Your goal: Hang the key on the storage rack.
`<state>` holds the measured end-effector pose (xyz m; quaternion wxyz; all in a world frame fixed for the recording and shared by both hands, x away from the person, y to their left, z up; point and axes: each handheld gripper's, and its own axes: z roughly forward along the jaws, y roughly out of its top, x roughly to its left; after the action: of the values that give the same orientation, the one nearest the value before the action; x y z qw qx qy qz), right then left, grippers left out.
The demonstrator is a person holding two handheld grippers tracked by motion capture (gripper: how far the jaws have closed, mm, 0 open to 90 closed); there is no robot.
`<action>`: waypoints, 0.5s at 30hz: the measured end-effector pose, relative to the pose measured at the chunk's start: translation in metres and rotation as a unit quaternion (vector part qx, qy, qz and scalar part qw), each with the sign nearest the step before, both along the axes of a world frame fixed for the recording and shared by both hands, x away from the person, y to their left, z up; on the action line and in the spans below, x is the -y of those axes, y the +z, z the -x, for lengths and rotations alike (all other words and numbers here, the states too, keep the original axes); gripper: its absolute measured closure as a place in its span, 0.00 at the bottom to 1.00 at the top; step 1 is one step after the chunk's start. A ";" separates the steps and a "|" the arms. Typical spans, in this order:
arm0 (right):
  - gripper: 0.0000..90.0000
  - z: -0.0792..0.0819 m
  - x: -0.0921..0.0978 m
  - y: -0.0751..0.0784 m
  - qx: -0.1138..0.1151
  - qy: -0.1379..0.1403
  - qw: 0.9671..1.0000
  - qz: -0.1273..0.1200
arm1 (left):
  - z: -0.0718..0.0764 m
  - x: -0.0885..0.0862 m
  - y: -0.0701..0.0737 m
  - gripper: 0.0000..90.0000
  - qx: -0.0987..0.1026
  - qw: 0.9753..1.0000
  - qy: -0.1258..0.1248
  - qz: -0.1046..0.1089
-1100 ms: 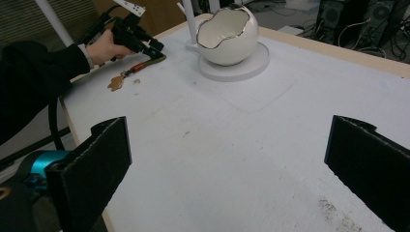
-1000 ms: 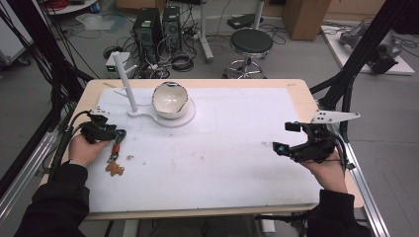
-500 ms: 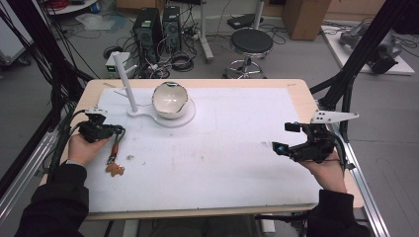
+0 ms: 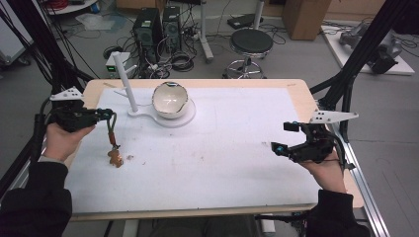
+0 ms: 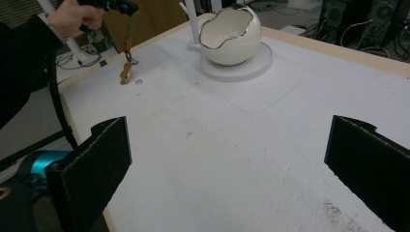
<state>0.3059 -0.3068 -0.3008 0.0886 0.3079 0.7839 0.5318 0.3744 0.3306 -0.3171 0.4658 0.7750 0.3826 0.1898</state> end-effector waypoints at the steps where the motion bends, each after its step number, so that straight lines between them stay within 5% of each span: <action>1: 0.02 0.001 -0.001 0.001 -0.002 0.003 1.000 -0.001 | 0.002 0.000 0.008 0.94 0.007 1.000 -0.001 0.003; 8: 0.02 0.002 -0.003 0.002 0.002 0.010 1.000 -0.002 | 0.010 0.006 0.044 0.94 0.035 0.999 -0.001 0.001; 15: 0.02 0.003 0.000 0.003 0.005 0.008 1.000 -0.006 | -0.003 0.011 0.045 0.94 0.029 1.000 0.009 -0.006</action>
<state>0.3033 -0.3067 -0.2976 0.0864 0.2998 0.7827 0.5386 0.3771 0.3198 -0.2719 0.4701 0.7685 0.3750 0.2187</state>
